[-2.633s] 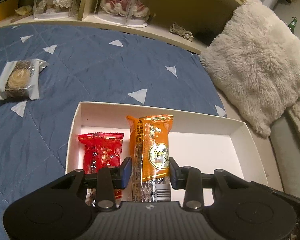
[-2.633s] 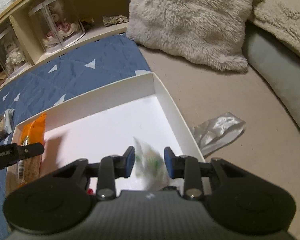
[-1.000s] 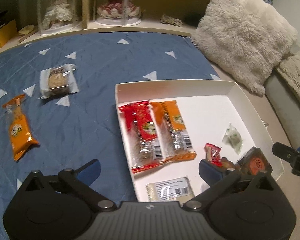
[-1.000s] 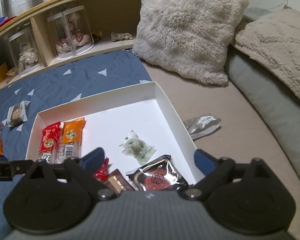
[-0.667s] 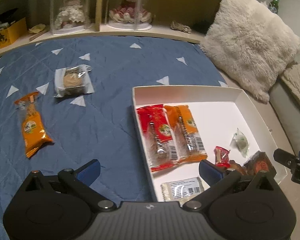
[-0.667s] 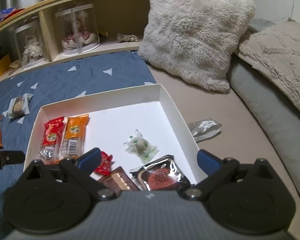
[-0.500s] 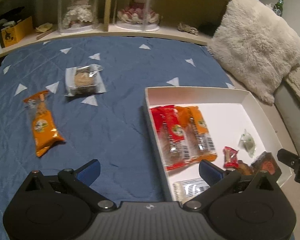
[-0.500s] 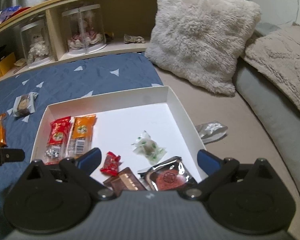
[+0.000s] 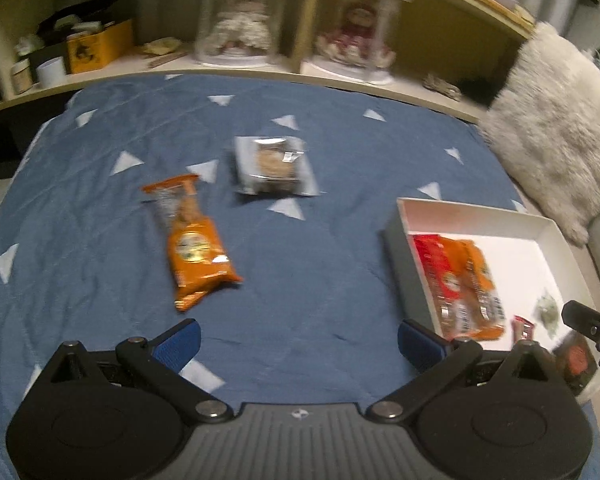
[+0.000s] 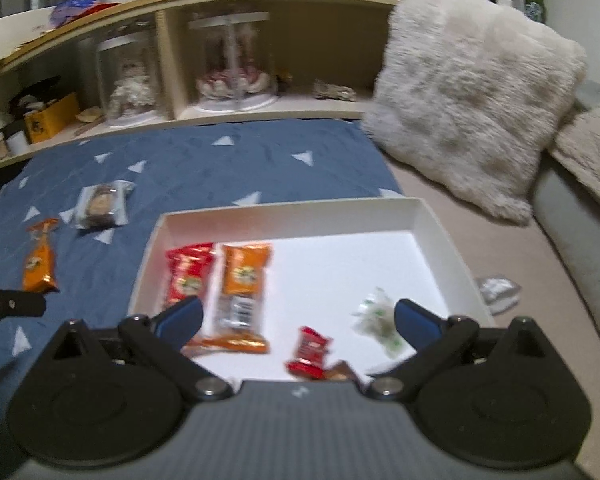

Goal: Organize snacks
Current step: 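Move both tools back over the remaining snacks on the quilt, then grasp the orange cookie packet with the left tool while the right tool grasps the round cookie packet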

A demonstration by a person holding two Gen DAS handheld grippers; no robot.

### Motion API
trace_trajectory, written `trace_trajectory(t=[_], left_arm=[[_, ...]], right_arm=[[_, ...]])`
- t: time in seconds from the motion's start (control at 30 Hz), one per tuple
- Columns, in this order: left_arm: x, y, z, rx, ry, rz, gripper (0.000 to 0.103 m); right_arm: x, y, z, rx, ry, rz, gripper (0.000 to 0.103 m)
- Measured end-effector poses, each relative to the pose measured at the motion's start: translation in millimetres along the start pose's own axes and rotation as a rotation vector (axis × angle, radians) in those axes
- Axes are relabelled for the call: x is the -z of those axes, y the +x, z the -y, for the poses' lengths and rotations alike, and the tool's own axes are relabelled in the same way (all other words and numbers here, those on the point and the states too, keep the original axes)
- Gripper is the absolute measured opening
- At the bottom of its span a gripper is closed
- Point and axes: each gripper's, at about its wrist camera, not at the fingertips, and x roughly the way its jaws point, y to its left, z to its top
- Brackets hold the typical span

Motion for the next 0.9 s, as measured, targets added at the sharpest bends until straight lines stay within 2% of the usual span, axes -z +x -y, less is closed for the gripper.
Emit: trace_trajectory(t=[0.4, 0.57, 0.77, 0.9], left_arm=[[-1.6, 13.6, -76.0, -0.055, -0.137, 0.031, 0.103], [-9.1, 27.7, -97.7, -0.033, -0.253, 0.052, 0.103], [-21.2, 56.6, -94.8, -0.001, -0.328, 0.084, 0.103], [-26.0, 75.3, -86.6, 0.028, -0.297, 0.087, 0.103]], right_arm=[[-11.2, 19.7, -67.1, -0.106, -0.093, 0.036, 0.102], [-18.0, 28.1, -97.0, -0.125, -0.173, 0.082, 0.103], [-33.0, 49.5, -122.7, -0.173, -0.192, 0.099, 0.103], [-52.2, 67.7, -135.7, -0.215, -0.188, 0.104, 0.103]])
